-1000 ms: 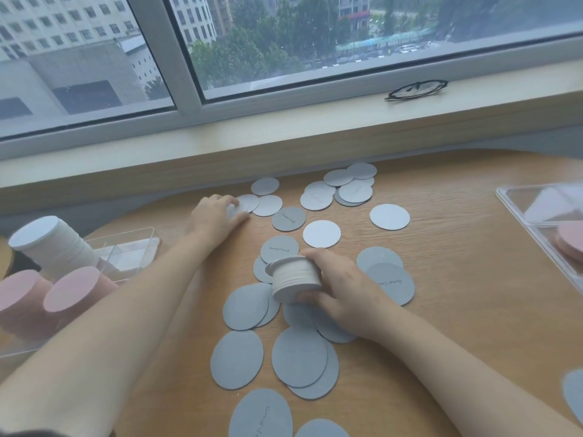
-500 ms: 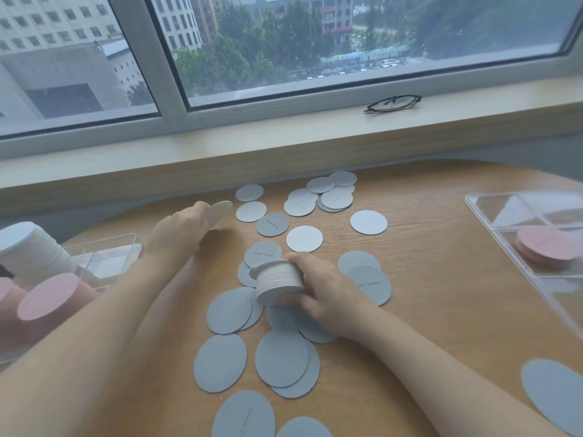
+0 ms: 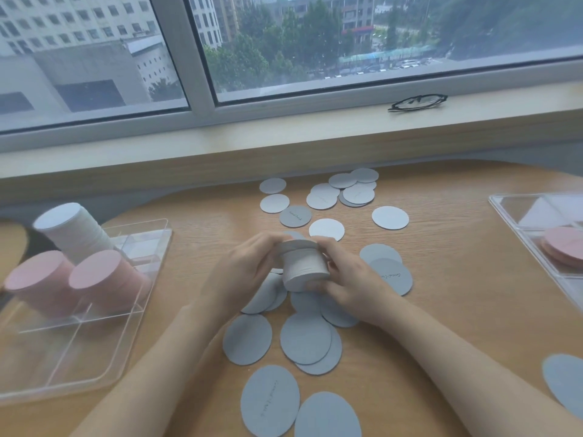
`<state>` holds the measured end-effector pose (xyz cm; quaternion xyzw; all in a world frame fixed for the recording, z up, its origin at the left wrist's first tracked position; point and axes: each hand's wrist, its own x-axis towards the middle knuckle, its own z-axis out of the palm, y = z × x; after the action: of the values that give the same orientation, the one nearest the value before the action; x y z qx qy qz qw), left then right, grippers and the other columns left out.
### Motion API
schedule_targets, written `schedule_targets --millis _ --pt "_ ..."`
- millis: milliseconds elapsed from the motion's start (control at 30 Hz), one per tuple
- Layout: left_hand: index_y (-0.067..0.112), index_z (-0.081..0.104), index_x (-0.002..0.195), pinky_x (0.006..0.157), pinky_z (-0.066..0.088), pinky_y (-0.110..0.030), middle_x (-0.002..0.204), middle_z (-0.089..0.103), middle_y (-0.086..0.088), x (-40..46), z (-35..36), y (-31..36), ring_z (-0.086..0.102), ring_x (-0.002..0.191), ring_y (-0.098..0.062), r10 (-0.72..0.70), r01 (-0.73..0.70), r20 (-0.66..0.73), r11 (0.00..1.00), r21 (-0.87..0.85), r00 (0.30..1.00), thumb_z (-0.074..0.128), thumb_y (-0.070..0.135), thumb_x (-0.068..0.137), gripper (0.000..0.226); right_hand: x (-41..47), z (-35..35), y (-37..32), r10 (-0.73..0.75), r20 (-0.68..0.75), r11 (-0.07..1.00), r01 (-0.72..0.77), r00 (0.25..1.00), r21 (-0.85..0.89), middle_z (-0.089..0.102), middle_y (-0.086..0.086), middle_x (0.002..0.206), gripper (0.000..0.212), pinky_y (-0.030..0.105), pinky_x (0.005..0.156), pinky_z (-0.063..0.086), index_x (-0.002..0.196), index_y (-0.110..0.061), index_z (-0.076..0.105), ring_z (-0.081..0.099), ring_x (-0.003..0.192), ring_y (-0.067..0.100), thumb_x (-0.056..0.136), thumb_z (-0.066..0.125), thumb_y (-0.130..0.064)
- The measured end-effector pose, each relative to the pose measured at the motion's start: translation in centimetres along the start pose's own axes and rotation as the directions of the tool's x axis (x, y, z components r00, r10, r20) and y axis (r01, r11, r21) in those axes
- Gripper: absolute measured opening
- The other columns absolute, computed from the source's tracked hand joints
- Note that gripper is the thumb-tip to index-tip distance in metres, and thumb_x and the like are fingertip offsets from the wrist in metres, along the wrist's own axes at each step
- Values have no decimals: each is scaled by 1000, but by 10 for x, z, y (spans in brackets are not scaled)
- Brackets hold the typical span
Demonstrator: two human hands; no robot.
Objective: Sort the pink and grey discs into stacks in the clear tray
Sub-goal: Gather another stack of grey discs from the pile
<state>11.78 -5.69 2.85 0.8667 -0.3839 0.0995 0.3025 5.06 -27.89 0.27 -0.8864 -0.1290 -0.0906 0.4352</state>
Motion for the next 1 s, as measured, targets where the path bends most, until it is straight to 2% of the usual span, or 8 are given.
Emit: schedule_targets --millis 167,267,367,467,633,833,900,1000 --pt "25 61 127 79 39 -5 102 61 36 -5 5 3 56 93 17 -92 82 -116 993 -87 989 48 1 103 36 0 -2 0 32 7 999 -32 999 41 64 -7 104 43 42 82 50 119 -33 48 63 92 17 85 72 -30" --pt "21 62 123 75 45 -12 99 63 31 -10 0 -5 60 87 8 -110 92 -211 991 -94 971 47 2 102 31 0 -3 0 55 7 997 -56 998 55 65 -7 101 41 33 80 49 116 -35 47 61 86 15 86 73 -26" --pt "25 64 123 80 49 -17 106 67 24 -13 -3 -6 64 93 -2 -141 118 -159 982 -145 977 59 19 101 23 0 -3 -2 58 3 997 -58 998 54 65 -5 98 40 27 73 47 114 -36 48 59 81 15 85 74 -26" --pt "22 67 119 81 51 -19 109 68 21 -14 2 -3 65 97 -5 -92 76 -109 987 -143 990 69 11 94 28 1 -3 0 62 -1 997 -62 998 51 65 -1 97 42 28 73 47 116 -34 50 59 81 18 84 76 -28" --pt "23 69 113 80 53 -23 103 70 21 -11 5 -7 66 93 -4 -123 110 -212 991 -70 969 65 4 94 27 0 -3 -3 69 1 996 -69 998 64 65 -1 95 39 28 73 48 114 -34 51 60 82 18 85 76 -28" --pt "22 70 109 70 45 -4 90 69 20 -13 -4 -8 65 81 -4 -381 356 -448 924 -142 809 62 8 96 21 0 -4 -5 69 -5 997 -68 998 45 64 -3 98 38 25 74 46 114 -32 51 59 84 18 85 75 -32" --pt "26 70 110 71 50 -12 91 71 19 -13 -4 -7 66 81 1 -422 373 -444 907 -197 791 62 11 97 21 0 -4 -4 72 -4 997 -72 997 39 64 -3 101 39 25 76 46 116 -31 51 59 86 17 85 75 -32" --pt "33 70 113 81 55 -29 97 75 17 -11 1 3 70 90 -4 -398 302 -288 896 -326 871 62 9 96 30 1 -3 -1 66 -6 998 -66 998 11 63 -7 114 51 22 84 45 132 -30 50 59 99 13 87 74 -29"
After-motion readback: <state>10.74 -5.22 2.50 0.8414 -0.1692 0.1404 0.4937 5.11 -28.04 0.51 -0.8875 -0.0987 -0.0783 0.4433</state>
